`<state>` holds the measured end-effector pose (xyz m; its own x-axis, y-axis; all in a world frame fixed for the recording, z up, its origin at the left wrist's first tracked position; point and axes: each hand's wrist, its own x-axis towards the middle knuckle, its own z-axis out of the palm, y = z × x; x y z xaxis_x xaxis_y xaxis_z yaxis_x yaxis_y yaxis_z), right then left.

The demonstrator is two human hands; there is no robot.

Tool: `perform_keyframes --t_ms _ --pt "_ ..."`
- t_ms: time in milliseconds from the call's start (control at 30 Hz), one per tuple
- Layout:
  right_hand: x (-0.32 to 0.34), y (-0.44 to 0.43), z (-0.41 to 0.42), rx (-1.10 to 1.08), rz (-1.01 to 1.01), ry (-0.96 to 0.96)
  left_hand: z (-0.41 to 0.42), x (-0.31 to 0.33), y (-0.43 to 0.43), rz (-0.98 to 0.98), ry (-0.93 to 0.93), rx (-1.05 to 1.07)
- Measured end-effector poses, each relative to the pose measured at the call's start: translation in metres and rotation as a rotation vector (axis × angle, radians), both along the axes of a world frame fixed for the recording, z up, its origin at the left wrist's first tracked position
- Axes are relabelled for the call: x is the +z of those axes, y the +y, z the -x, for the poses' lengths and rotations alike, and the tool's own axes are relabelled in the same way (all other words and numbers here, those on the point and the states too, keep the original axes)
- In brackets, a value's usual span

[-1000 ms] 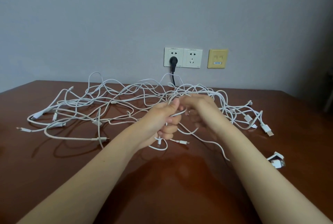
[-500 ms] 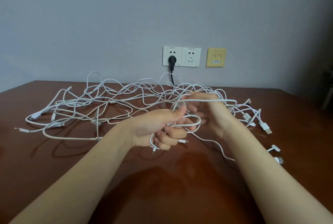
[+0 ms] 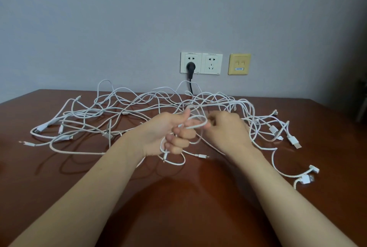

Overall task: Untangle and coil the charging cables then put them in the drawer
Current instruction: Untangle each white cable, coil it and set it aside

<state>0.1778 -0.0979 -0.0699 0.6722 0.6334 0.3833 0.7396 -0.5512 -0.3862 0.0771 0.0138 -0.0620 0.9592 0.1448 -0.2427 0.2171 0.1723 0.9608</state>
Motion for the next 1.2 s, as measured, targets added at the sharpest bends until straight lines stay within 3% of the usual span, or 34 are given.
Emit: perform_keyframes --t_ms 33,133,200,300,433,667,800,833,1000,1133,1200 --pt "-0.002 0.0 0.001 0.022 0.05 -0.095 -0.001 -0.002 0.001 0.067 -0.03 0.017" --pt "0.006 -0.004 0.012 0.131 0.037 -0.115 -0.003 -0.001 0.005 0.107 -0.01 0.117" --pt "0.013 -0.007 0.019 0.331 -0.014 0.127 -0.005 -0.007 0.005 0.006 0.005 0.17" --pt "0.013 -0.004 0.024 0.639 -0.306 0.562 -0.007 -0.009 0.002 -0.181 0.048 0.102" --pt "0.012 0.003 0.009 0.665 -0.665 0.814 -0.002 -0.008 0.0 -0.218 0.122 -0.041" --pt "0.007 -0.003 -0.002 0.715 -0.595 0.842 0.004 -0.005 -0.008 -0.286 0.041 -0.205" --pt "0.002 -0.004 -0.002 0.57 -0.371 0.426 0.005 -0.007 -0.006 -0.24 -0.031 -0.224" --pt "-0.001 -0.003 -0.003 0.544 -0.36 0.394 0.005 -0.006 -0.005 -0.223 -0.046 -0.204" --pt "0.003 -0.003 -0.015 0.561 -0.565 0.603 0.006 -0.001 -0.003 -0.141 -0.187 -0.106" --pt "0.004 0.002 -0.021 0.515 -0.635 0.783 0.001 0.0 -0.001 -0.034 -0.32 0.157" --pt "0.002 0.005 -0.019 0.471 -0.605 0.786 -0.002 -0.001 -0.001 -0.01 -0.382 0.279"
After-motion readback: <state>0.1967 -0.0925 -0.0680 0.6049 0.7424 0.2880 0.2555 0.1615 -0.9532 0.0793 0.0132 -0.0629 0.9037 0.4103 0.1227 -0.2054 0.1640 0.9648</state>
